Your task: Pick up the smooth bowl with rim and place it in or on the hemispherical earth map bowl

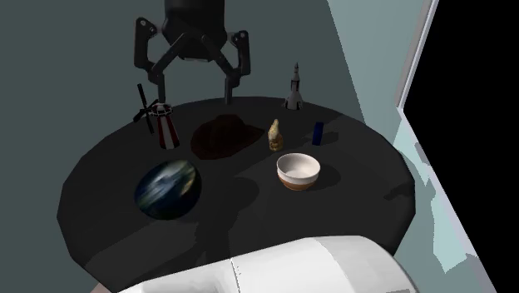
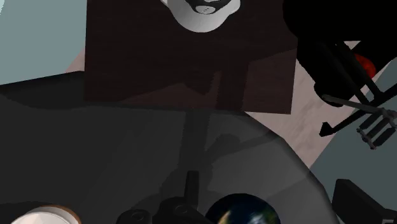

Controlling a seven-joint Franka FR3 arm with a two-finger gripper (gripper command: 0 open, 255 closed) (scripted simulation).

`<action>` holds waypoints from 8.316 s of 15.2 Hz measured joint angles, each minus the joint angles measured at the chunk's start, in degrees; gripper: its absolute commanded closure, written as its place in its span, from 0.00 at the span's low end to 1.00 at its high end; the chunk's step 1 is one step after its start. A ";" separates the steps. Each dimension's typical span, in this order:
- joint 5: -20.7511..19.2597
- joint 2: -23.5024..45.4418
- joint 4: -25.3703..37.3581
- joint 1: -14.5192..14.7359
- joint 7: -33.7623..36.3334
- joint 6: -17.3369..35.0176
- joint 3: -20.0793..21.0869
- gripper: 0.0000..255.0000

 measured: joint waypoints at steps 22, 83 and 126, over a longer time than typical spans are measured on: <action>-10.31 31.49 -3.73 -3.72 -7.93 38.10 -5.49 0.00; -13.40 70.62 23.75 -9.19 -13.74 54.86 -9.22 1.00; -16.53 49.53 18.76 4.76 5.78 35.03 -1.65 1.00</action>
